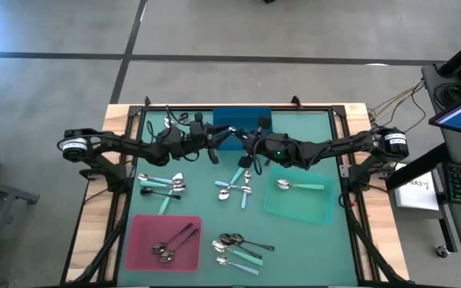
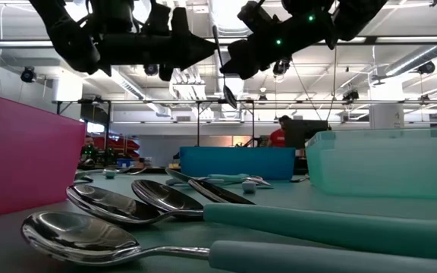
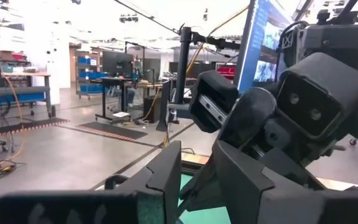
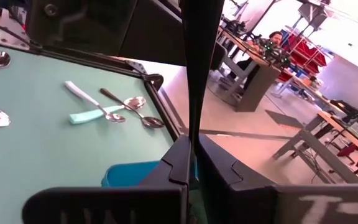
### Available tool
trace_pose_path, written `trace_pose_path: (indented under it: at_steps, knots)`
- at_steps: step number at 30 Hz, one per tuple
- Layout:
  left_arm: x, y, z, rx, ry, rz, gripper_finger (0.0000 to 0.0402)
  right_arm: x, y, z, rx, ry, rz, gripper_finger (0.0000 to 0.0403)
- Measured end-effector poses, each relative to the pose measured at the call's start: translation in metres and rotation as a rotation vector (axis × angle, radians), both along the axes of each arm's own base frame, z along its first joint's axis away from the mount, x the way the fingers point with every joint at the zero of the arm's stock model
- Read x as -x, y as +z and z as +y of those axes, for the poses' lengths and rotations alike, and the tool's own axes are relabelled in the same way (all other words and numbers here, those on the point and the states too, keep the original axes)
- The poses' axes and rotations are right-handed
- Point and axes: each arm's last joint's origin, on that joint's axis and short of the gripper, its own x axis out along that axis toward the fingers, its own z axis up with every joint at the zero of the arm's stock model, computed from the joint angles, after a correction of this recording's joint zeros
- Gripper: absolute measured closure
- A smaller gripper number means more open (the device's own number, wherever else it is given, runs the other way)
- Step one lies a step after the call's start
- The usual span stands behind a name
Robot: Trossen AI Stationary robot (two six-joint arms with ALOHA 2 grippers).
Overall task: Sort silverware by color (type)
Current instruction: Put the black spoon into the red bin
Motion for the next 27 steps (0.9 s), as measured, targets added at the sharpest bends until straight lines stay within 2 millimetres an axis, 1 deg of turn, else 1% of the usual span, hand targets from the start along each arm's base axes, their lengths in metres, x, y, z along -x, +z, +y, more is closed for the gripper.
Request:
trace_pose_path:
  at_steps: [5, 10, 13, 19, 21, 25, 27]
  knots:
    - [-0.003, 0.003, -0.004, -0.006, -0.032, -0.006, 0.0318, 0.0, 0.001, 0.0, 0.002, 0.005, -0.014, 0.0394]
    - [-0.001, -0.002, -0.003, 0.012, 0.05, 0.013, 0.0318, 0.001, 0.004, 0.0, 0.004, -0.004, -0.019, 0.0394]
    - [0.0, -0.004, -0.003, 0.017, 0.058, 0.027, 0.0318, 0.003, 0.009, 0.0, 0.005, -0.005, -0.04, 0.0394]
    - [0.0, -0.003, -0.007, 0.016, 0.024, 0.007, 0.0318, 0.003, 0.011, 0.0, 0.003, -0.004, -0.045, 0.0394]
    - [-0.001, 0.0, -0.007, 0.013, 0.018, 0.0, 0.0318, 0.001, 0.013, 0.0, -0.003, -0.005, -0.056, 0.0394]
    - [-0.005, 0.006, -0.009, -0.018, -0.071, -0.013, 0.0318, 0.0, 0.012, 0.0, -0.004, -0.004, -0.053, 0.0394]
    - [-0.007, 0.008, -0.009, -0.034, -0.07, -0.009, 0.0318, 0.0, 0.014, 0.0, -0.003, -0.002, -0.055, 0.0394]
